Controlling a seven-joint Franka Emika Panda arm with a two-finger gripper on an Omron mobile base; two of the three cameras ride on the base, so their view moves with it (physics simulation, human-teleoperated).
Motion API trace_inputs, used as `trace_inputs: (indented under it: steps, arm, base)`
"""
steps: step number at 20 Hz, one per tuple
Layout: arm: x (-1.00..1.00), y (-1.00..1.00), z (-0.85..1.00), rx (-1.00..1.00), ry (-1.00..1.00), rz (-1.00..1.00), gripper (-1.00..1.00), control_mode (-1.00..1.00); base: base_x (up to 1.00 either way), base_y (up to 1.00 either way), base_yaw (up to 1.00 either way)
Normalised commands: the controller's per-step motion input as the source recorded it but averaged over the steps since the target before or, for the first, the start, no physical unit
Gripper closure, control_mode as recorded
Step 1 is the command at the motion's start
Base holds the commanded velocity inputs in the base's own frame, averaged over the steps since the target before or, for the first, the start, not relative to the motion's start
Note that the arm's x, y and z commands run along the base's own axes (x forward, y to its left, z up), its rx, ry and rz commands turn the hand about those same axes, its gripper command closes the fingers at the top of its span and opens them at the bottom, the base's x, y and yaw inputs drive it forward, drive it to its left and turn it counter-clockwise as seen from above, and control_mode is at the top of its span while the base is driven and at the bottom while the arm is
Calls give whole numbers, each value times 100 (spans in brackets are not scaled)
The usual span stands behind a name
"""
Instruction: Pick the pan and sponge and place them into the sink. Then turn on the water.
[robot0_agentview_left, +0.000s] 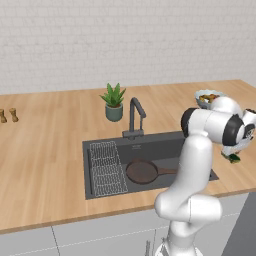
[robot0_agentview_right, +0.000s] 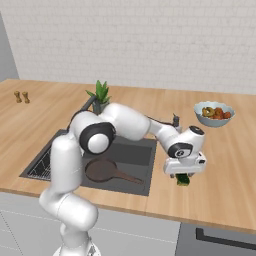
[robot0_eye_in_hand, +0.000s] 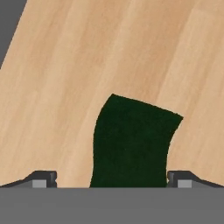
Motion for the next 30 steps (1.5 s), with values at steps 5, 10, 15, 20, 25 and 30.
trace_inputs:
  steps: [5,10,15,20,25,30]
  arm:
    - [9,0,-34,-3,0,0,-100,-100]
    - [5,10,-67,-8,-1,2,100,-100]
    - [1,17,-67,-5,-4,2,100,-100]
    - [-32,22,30,0,-19,0,100,-100]
    - [-41,92,88,0,-20,0,100,-100]
    - [-23,100,82,0,-5,0,100,-100]
  base:
    - [0,0,0]
    - [0,0,0]
    - [0,0,0]
    - [0,0,0]
    - [0,0,0]
    - [0,0,0]
